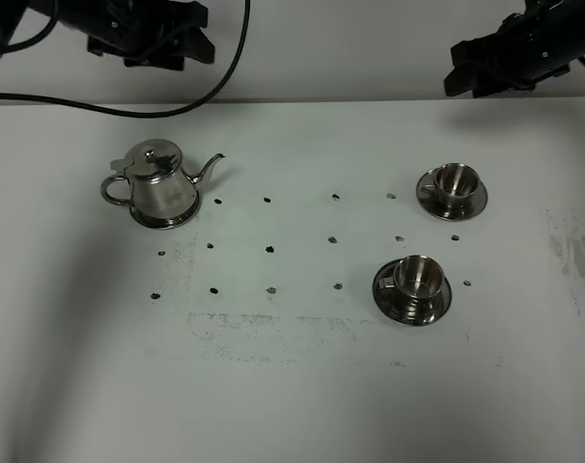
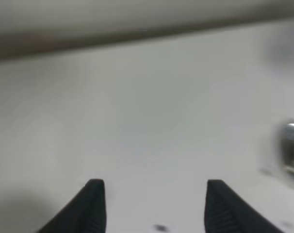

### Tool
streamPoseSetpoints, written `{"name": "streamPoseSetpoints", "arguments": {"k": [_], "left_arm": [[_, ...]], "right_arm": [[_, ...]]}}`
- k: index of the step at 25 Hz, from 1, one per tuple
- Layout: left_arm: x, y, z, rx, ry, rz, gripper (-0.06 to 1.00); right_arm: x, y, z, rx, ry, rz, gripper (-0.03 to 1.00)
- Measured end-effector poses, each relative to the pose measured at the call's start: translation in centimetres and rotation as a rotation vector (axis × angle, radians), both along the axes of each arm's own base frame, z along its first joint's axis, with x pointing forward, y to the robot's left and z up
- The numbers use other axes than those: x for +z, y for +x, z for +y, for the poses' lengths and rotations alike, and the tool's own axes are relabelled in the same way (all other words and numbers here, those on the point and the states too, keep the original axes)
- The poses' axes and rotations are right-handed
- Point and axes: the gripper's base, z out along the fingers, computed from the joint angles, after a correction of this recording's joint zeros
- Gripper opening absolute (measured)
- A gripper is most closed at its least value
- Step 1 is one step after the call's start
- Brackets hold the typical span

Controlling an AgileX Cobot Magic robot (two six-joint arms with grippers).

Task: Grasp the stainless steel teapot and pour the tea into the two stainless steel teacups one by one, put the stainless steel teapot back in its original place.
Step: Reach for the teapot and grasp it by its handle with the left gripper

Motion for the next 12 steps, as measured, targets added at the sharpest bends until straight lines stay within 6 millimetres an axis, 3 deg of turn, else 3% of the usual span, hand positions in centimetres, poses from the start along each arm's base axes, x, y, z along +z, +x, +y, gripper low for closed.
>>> {"name": "streamPoseSetpoints", "arguments": {"k": [3, 7, 10, 12], "left_arm": [[0.7, 0.0, 1.2, 0.039, 0.134, -0.038, 0.46], [2.1, -0.7, 2.5, 0.059, 0.289, -0.046, 0.46], [4.5, -1.8, 3.2, 0.076, 0.348, -0.069, 0.46], [6.4, -3.0, 3.5, 0.082, 0.366, -0.094, 0.45]], "right_arm": [[0.9, 0.1, -0.2, -0.018, -0.146, -0.002, 0.44], [1.4, -0.1, 0.1, -0.029, -0.204, 0.038, 0.43], [2.4, -0.9, -0.1, -0.048, -0.228, 0.069, 0.43], [4.6, -2.1, -0.2, -0.063, -0.262, 0.041, 0.42]]}}
